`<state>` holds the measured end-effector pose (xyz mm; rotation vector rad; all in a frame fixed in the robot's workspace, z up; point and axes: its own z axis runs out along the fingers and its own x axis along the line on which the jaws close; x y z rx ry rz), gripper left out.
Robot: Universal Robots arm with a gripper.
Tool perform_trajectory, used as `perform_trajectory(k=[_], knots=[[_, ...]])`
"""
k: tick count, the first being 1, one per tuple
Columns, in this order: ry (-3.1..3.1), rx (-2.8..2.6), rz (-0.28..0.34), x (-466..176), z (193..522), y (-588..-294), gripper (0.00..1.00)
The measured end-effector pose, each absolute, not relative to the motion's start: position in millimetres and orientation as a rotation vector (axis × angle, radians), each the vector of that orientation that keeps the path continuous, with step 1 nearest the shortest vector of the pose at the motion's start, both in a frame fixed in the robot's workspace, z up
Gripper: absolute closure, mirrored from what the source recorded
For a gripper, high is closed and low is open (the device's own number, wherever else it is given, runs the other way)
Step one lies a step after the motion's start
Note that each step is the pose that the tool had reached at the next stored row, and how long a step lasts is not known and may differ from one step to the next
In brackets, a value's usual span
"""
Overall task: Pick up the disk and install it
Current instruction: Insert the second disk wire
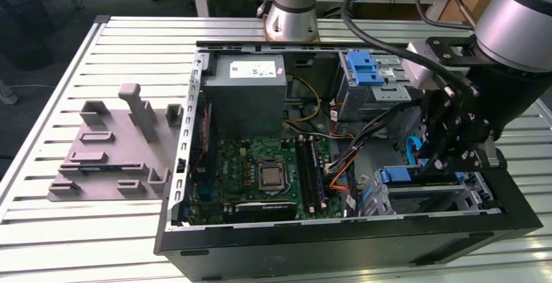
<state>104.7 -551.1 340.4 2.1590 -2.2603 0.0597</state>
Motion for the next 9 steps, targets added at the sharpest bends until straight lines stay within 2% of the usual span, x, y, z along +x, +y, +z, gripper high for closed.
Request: perform_trajectory(k=[9], knots=[[-2.260,2.159,0.059,104.7,355.6,-550.8,0.70]])
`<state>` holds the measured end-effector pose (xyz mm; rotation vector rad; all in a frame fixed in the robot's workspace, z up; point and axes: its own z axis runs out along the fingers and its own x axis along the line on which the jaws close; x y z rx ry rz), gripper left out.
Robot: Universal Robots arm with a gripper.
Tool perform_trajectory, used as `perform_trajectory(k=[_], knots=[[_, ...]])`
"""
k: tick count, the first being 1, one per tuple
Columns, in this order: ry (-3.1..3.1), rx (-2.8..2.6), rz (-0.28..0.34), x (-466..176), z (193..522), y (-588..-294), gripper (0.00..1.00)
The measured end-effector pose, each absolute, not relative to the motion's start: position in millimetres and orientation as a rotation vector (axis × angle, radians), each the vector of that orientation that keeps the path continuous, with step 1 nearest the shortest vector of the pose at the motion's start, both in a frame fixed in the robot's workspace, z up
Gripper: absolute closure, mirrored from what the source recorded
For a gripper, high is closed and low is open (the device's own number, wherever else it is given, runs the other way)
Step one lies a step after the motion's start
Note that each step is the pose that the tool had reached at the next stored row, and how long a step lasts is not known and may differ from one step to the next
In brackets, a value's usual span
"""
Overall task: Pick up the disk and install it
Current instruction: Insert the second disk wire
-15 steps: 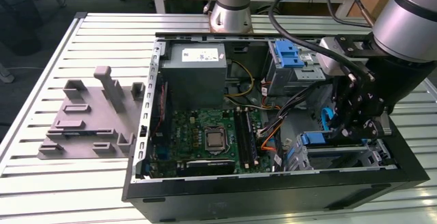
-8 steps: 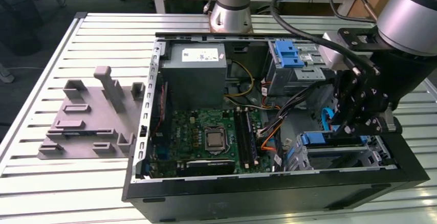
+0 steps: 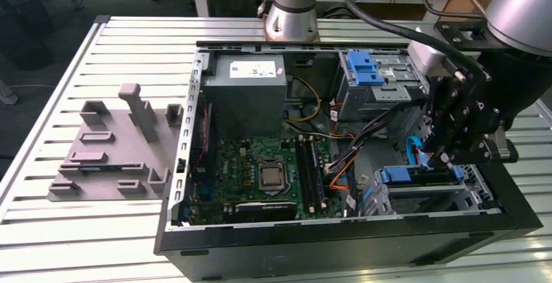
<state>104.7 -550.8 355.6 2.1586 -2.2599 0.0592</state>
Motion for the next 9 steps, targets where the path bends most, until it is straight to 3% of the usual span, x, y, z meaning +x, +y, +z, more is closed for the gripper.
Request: perform_trajectory(k=[4,6,9], knots=[[-2.260,2.159,0.058,104.7,357.4,-550.8,0.71],[-2.260,2.159,0.059,104.7,357.6,-550.8,0.84],[-2.260,2.159,0.059,104.7,357.6,-550.8,0.89]])
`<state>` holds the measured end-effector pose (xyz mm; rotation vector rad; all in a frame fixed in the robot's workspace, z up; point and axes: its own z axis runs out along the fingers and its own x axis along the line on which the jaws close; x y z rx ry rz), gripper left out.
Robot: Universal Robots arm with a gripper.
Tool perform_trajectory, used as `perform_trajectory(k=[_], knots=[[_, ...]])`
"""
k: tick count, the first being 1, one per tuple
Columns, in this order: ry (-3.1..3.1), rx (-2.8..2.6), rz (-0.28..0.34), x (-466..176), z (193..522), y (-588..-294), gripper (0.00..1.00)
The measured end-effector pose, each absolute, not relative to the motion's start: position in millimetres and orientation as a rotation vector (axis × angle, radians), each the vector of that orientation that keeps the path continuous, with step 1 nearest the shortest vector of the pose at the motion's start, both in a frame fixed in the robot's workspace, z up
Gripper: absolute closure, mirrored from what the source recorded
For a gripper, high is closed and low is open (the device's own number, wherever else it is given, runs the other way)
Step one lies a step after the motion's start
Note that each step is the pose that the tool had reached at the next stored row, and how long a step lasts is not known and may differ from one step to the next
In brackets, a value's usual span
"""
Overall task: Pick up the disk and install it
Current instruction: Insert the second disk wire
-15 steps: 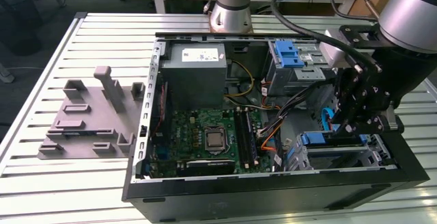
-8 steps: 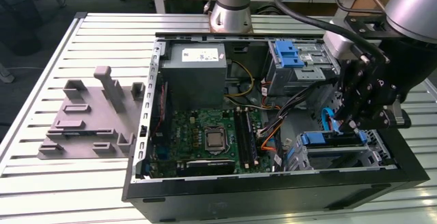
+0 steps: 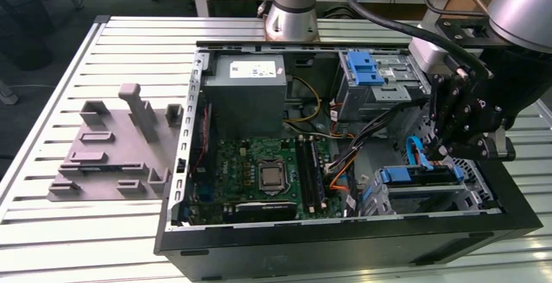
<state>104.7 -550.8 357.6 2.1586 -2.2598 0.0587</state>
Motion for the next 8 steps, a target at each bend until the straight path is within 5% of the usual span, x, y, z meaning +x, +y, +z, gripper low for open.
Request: perform_trajectory(k=[8], knots=[[-2.260,2.159,0.059,104.7,358.1,-550.8,0.89]])
